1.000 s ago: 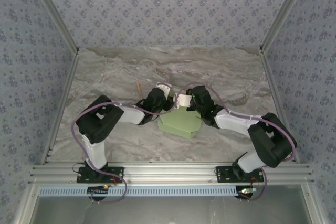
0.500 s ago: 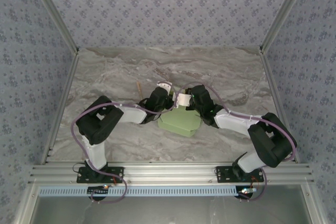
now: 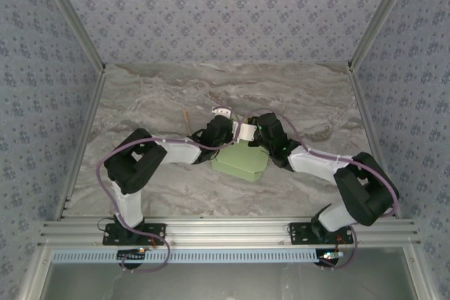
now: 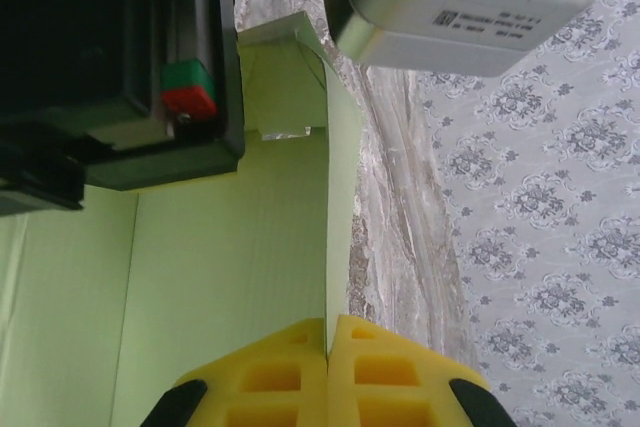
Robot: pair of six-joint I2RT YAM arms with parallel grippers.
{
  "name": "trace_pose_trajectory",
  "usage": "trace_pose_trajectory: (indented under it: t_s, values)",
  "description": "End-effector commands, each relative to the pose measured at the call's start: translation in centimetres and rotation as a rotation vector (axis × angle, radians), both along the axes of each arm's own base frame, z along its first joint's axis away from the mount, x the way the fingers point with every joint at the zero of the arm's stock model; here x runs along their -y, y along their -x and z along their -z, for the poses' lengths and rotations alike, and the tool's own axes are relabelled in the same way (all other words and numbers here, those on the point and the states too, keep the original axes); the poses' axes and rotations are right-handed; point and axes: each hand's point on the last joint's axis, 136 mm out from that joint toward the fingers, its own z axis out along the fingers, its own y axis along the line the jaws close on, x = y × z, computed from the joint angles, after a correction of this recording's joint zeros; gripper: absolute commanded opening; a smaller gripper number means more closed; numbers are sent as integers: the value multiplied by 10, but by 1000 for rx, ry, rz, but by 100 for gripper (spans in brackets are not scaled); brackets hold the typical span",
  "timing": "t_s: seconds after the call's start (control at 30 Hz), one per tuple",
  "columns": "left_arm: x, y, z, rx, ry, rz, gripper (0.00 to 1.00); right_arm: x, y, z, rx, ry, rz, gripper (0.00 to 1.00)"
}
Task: Fold the paper box
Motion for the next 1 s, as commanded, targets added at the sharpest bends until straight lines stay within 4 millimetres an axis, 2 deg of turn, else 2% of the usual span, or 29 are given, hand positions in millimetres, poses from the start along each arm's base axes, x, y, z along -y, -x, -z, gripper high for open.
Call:
trace_pose_trajectory:
  t_s: [0.0, 0.07, 0.2, 0.3, 0.53, 0.73, 0.87, 0.97]
  values:
    - [-77, -42, 7, 59, -102, -365, 7, -15, 42, 20, -148, -40, -143, 0]
    - [-69, -41, 8, 54, -73, -323, 8, -13, 40, 18, -146, -43, -129, 0]
    - [-41, -32, -5, 98, 47, -155, 9, 0, 26, 19, -133, -26, -61, 0]
    - [-32, -28, -8, 94, 54, -91, 6, 6, 19, 20, -131, -11, -24, 0]
    - [-29, -14, -14, 119, 45, -15, 1, 5, 12, 12, -156, -64, 28, 23]
    - [-29, -6, -16, 129, 26, 18, 0, 2, 7, 0, -195, -157, 86, 38]
    - [-32, -2, -18, 135, 28, 14, 0, 2, 8, -18, -215, -257, 114, 45]
    - [-36, -1, -17, 134, 29, -3, 0, 7, 12, -40, -251, -372, 151, 49]
